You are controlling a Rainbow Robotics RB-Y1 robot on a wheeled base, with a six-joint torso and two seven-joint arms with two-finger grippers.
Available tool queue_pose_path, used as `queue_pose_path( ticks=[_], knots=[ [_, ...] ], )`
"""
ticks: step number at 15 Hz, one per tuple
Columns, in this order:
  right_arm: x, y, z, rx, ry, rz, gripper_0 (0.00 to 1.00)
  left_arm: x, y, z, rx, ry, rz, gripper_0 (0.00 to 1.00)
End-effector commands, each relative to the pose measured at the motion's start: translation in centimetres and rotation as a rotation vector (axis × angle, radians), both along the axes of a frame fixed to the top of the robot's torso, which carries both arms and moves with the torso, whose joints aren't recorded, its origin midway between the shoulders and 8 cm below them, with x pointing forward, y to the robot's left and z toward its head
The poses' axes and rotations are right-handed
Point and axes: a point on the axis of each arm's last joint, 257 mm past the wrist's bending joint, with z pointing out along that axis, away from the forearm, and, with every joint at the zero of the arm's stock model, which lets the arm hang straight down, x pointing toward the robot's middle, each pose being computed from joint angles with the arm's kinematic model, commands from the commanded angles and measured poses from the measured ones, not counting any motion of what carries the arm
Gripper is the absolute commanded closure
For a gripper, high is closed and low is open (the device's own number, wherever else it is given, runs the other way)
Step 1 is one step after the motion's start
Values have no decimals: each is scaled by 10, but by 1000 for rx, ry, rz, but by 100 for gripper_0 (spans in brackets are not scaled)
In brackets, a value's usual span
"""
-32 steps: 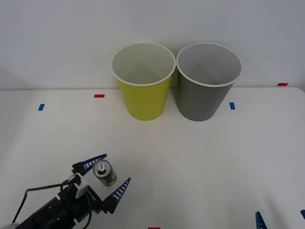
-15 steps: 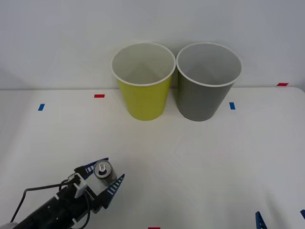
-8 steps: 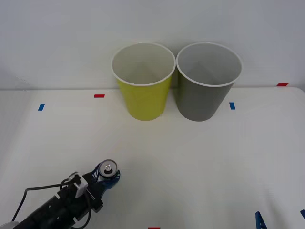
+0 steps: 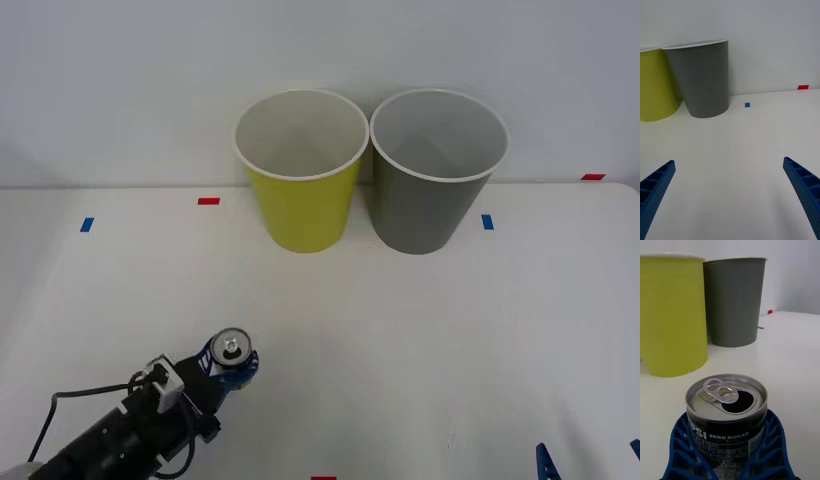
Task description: Put cans in the gray bin and PET bottles in the light green bin.
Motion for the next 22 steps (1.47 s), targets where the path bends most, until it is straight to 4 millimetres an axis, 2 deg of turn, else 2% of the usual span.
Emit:
queue_pose_path(
  ticks=[1,5,9,12,16,18,22],
  knots=[
    [0,0,0,0,0,0,0,-10,-19,40,-61,-39,-52,100],
    [0,0,0,0,0,0,0,-12,-45,89,-80,-43,-103,100],
    [0,0,0,0,0,0,0,-9,-63,124,-25,-39,-131,100],
    [0,0,0,0,0,0,0,-1,-68,154,69,-45,-126,100],
    [0,0,0,0,0,0,0,3,-65,193,204,-11,-74,100],
    [0,0,0,0,0,0,0,0,-60,209,215,32,-55,100],
    [0,0,0,0,0,0,0,7,-35,229,262,73,-36,100]
  ],
)
